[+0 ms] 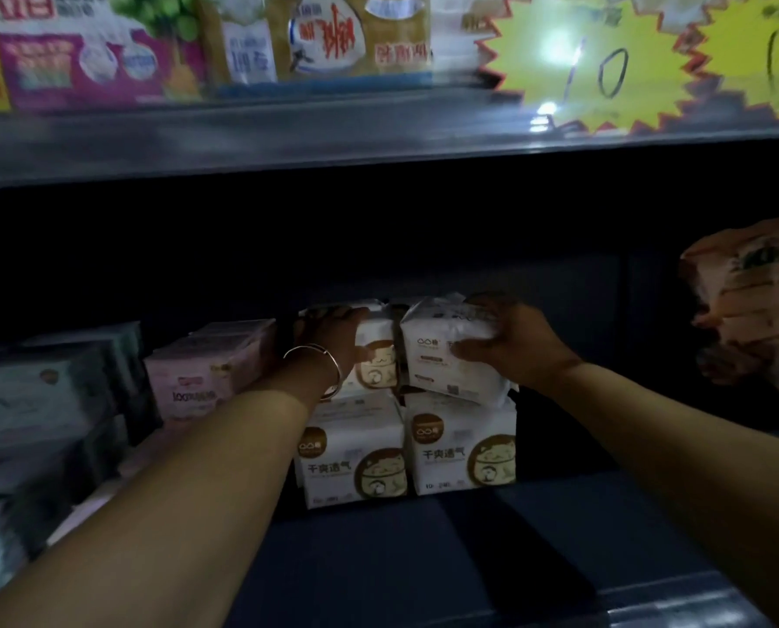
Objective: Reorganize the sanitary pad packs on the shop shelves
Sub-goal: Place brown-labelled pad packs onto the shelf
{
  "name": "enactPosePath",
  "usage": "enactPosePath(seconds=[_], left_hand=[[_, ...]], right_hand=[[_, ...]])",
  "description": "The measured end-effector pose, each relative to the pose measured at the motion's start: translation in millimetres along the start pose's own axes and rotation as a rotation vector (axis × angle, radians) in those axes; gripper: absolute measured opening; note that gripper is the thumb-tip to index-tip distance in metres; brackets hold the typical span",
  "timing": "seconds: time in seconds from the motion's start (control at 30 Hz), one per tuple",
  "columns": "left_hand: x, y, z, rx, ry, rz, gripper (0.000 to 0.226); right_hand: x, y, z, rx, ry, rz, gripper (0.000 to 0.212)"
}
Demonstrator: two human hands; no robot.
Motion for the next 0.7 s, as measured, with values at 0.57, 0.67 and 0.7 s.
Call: enactPosePath(seconds=[0.57, 0.67, 0.7], left_hand=[[53, -44, -35, 0.189, -0.651, -0.255, 0.032], [68, -69, -53, 0.577, -0.914, 0.047, 0.057], [70, -79, -57, 0.732, -1.049, 0.188, 0.061]], right_hand=[[21, -35, 28, 0.171, -0.051, 0.051, 0.060], [25, -57, 40, 0.325, -0.067, 0.036, 0.059], [25, -64, 42, 0.381, -0.078, 0.028, 0.059]])
Point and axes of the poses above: each hand's wrist, its own y-axis towards the middle knuckle, its own x-axis out of the back of the hand, z = x × y, the point moved 3 cm from there along y, towards the middle knuckle, and after that the axes turned 15 degrees about -z, right-handed, at the moved point
